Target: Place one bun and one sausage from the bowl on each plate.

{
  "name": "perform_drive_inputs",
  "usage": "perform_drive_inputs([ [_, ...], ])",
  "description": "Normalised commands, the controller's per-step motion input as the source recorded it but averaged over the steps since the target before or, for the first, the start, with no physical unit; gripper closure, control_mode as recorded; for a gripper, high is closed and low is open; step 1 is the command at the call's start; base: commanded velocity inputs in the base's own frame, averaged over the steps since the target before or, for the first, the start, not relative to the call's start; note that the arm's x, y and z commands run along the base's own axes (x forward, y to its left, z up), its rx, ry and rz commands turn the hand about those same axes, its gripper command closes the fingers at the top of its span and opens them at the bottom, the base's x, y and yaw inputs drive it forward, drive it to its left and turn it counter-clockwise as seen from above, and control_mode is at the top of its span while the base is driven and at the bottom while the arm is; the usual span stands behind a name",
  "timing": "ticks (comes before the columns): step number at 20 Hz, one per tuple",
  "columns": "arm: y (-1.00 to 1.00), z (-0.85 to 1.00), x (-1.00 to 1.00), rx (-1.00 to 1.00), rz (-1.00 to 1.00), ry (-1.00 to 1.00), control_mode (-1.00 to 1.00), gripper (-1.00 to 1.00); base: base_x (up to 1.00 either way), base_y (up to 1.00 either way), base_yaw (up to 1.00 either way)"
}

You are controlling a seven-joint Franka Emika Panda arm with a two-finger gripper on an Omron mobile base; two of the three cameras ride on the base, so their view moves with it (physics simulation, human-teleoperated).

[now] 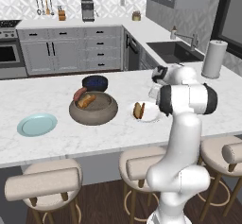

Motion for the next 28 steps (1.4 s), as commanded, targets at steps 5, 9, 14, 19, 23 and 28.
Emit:
perform_drive_inputs([
  [5, 0.49, 0.16, 0.02, -0.16, -0.14, -0.07, -1.0, 1.0, 0.0, 0.0, 0.0],
  [9, -0.01, 0.0, 0.68, 0.0, 0.0, 0.19, -1.0, 1.0, 0.0, 0.0, 0.0],
  [14, -0.13, 0.0, 0.7, 0.0, 0.0, 0.18, -1.0, 1.0, 0.0, 0.0, 0.0],
  [19, -0.24, 0.0, 0.13, 0.01, 0.0, 0.02, -1.0, 1.0, 0.0, 0.0, 0.0],
  [23, 0.0, 0.0, 0.0, 0.0, 0.0, 0.0, -1.0, 1.0, 0.0, 0.0, 0.0],
  [28, 0.0, 0.0, 0.0, 0.0, 0.0, 0.0, -1.0, -1.0, 0.0, 0.0, 0.0],
])
